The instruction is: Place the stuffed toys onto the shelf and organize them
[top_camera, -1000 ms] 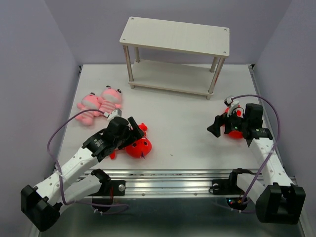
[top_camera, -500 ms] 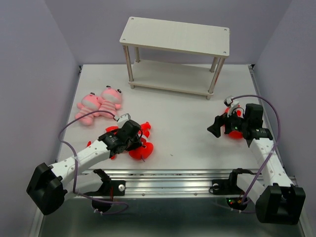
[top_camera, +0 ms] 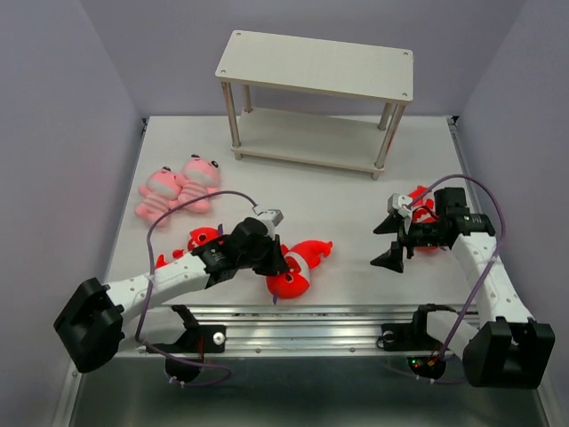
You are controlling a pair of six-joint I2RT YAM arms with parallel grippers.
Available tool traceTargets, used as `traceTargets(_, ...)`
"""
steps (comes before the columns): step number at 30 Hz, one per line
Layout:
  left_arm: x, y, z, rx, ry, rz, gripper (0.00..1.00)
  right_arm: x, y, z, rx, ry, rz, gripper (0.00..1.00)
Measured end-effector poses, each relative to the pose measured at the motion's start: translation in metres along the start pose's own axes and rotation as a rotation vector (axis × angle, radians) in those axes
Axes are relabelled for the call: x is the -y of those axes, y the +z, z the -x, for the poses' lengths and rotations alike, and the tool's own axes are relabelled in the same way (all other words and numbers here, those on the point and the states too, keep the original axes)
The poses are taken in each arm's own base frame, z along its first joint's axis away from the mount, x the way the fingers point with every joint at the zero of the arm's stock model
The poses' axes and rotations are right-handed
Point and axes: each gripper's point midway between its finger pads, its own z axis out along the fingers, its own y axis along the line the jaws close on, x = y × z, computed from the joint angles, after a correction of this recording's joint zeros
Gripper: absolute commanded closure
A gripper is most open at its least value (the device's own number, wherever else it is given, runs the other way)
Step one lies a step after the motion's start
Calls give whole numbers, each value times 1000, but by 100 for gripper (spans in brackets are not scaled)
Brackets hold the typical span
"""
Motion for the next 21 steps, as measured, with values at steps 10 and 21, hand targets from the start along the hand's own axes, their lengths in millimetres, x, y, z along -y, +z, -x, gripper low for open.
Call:
traceTargets(10,110,43,-4,-200,420,-246,100,-43,32,27,-55,-207,372,1)
traceTargets(21,128,55,-15,-252,631,-232,100,-52,45,5,-161,-161,342,3)
